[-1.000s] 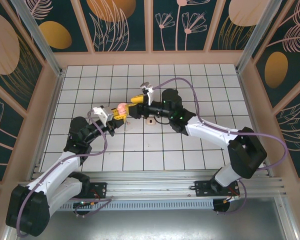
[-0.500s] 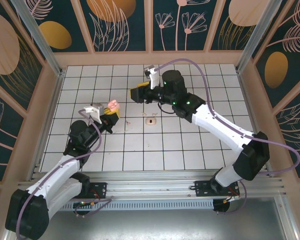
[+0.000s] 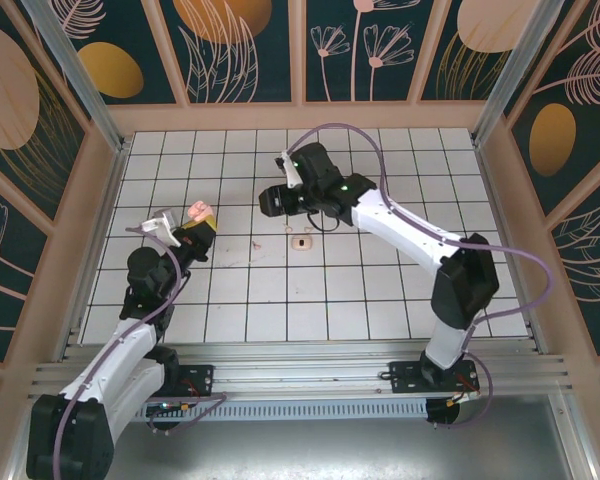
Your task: Insert the wireless bluetooth earbuds into the charging case
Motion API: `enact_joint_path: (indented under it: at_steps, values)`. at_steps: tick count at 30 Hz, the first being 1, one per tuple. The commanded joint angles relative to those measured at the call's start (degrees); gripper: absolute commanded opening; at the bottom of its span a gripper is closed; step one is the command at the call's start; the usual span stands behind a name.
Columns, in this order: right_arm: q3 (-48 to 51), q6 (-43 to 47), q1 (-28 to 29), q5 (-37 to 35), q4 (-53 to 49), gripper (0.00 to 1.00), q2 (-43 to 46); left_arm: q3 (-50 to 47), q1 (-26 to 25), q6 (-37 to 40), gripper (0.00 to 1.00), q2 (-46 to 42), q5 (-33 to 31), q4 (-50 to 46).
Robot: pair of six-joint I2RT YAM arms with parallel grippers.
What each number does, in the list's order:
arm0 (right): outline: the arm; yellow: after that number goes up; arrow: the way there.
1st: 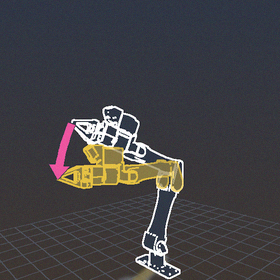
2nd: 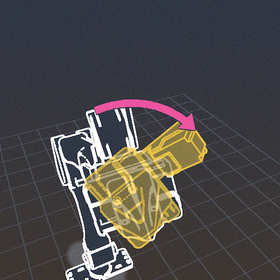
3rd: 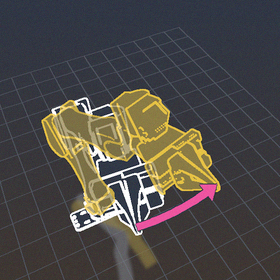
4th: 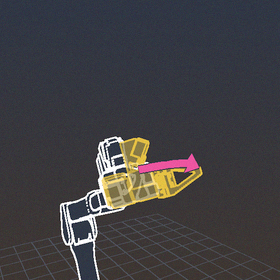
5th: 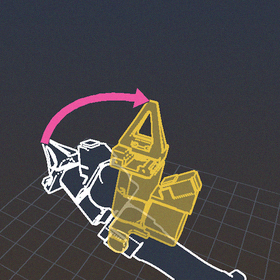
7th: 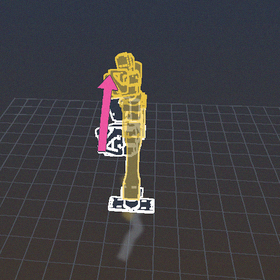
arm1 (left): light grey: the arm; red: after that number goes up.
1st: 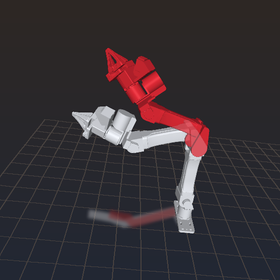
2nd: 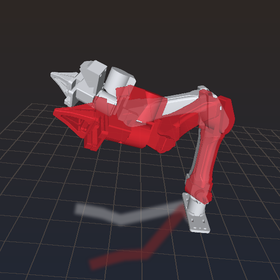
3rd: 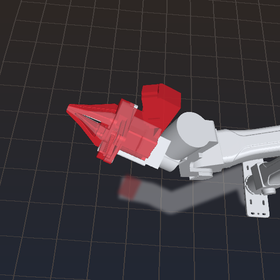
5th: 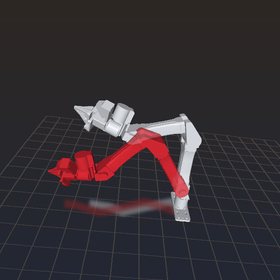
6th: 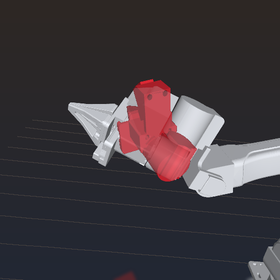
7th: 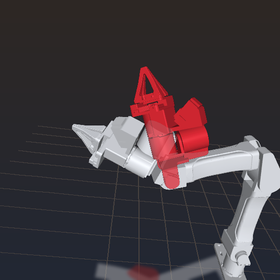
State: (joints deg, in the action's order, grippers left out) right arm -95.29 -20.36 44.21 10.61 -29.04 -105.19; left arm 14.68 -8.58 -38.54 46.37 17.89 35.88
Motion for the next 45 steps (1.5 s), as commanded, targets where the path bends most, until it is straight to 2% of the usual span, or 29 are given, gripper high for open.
enact_joint_path:
  at_steps: [1, 10, 18, 25, 35, 45]
  values:
    - [-6.2, -3.0, 1.3, -4.3, -9.4, 0.62, -5.2, 1.2, 1.3, -2.9, 0.07, 0.0, -0.2, -2.4]
    - [-14.5, -5.9, 3.3, -3.2, -13.7, 0.59, -16.3, -2.1, 4.0, -6.4, 0.08, 1.6, -2.7, -2.7]
    - [-20.4, -3.7, 4.4, -2.7, -18.8, 0.58, -23.5, -3.4, 4.2, -7.0, 0.08, 0.7, -3.3, -2.8]
    - [-22.2, -3.1, 4.8, -0.9, -18.6, 0.50, -27.7, -4.1, 4.2, -6.6, 0.08, -0.3, -4.1, -3.6]
    - [-26.7, -1.8, 5.1, 1.2, -18.5, 0.49, -33.2, -3.7, 4.2, -6.6, 0.07, -0.1, -4.4, -3.4]
    - [-27.3, -1.7, 5.1, 0.7, -17.8, 0.42, -36.3, -3.8, 4.2, -6.4, 0.07, -0.1, -4.5, -3.2]
